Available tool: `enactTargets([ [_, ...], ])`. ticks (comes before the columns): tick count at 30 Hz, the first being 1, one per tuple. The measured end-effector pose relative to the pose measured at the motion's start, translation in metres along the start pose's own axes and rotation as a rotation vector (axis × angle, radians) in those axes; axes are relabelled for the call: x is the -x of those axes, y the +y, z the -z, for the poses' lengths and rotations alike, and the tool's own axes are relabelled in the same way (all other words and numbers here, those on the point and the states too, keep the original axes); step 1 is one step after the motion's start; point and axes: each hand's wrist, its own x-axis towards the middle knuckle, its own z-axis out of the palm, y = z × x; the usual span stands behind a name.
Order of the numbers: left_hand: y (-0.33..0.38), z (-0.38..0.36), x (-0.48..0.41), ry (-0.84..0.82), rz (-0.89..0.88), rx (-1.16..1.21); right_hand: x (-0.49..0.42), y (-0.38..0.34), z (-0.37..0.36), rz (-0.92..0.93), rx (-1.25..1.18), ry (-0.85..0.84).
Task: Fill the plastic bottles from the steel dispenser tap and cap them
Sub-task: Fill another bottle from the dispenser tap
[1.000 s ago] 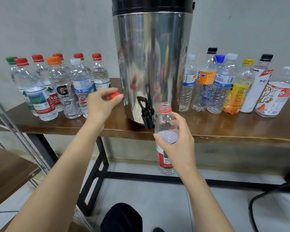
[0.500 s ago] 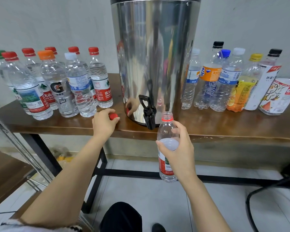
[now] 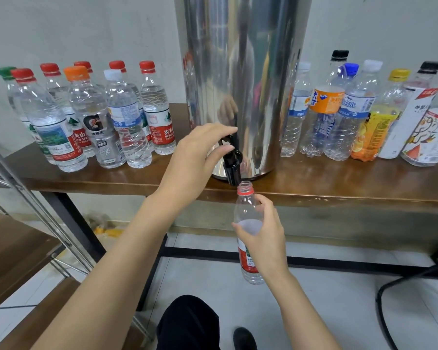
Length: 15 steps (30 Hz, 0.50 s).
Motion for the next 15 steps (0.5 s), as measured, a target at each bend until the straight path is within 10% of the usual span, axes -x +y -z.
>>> enactTargets([
  [15, 0.005, -0.007, 0.001, 0.093, -0.038, -0.029, 0.002, -0.012, -0.015, 0.047, -0.028, 0.006],
])
